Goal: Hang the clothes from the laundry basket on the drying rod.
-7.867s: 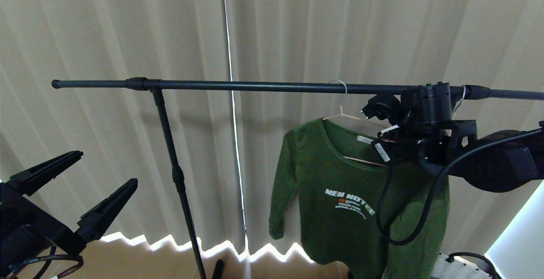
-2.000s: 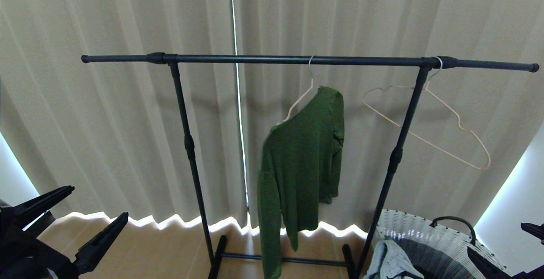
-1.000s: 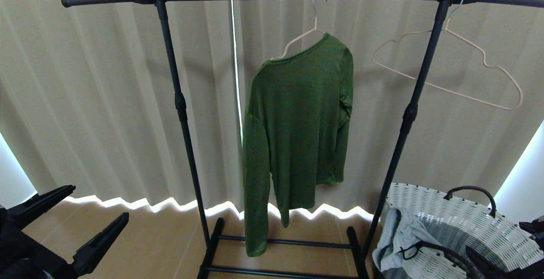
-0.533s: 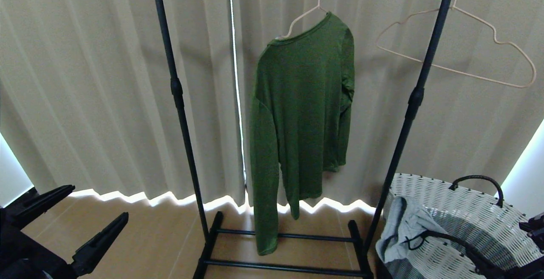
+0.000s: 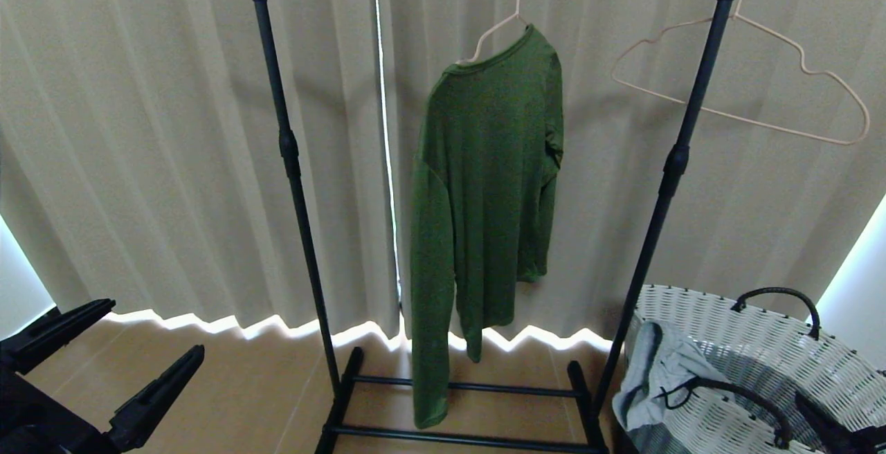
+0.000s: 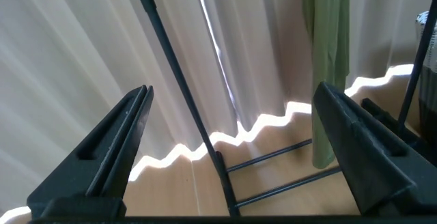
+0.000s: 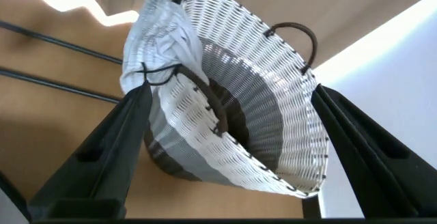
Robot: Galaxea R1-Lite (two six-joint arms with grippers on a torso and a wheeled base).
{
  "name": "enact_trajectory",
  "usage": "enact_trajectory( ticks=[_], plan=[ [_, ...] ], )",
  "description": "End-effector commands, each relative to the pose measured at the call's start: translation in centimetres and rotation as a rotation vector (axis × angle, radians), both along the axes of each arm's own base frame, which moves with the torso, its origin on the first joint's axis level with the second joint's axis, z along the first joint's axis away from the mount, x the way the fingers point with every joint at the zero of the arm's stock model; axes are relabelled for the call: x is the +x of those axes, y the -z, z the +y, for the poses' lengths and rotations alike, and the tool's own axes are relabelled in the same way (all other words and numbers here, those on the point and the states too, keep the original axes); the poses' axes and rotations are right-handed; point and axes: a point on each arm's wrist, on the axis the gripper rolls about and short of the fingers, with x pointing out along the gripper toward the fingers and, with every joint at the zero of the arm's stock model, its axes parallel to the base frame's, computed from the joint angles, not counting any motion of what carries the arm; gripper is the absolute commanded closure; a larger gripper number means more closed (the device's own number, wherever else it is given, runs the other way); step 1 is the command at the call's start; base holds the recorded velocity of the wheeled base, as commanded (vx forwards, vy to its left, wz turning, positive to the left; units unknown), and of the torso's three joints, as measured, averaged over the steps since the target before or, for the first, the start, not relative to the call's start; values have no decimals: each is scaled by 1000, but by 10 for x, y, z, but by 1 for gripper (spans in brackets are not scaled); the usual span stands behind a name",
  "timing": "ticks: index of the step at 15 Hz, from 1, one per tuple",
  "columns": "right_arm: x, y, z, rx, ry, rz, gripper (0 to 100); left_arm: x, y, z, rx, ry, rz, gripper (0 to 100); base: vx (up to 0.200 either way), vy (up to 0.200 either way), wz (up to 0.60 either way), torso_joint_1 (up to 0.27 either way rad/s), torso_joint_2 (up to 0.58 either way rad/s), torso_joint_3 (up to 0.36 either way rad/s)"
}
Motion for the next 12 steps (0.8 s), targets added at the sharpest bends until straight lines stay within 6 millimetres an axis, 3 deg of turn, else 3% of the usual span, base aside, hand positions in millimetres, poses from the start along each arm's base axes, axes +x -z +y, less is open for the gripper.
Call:
enact_trajectory(
  ticks=[1, 7, 12],
  plan=[
    [1, 0, 0, 0, 2, 3, 0, 0, 0, 0, 0, 1, -2, 0, 200, 0, 0, -12, -2, 12],
    [5, -4, 0, 4, -3, 5, 0, 0, 0, 0, 1, 15, -1, 0, 200, 0, 0, 3, 2, 3],
    [23, 9, 2, 24, -52, 138, 0, 0, 0, 0, 1, 13, -3, 0, 0, 0, 0, 0, 0, 0]
  ],
)
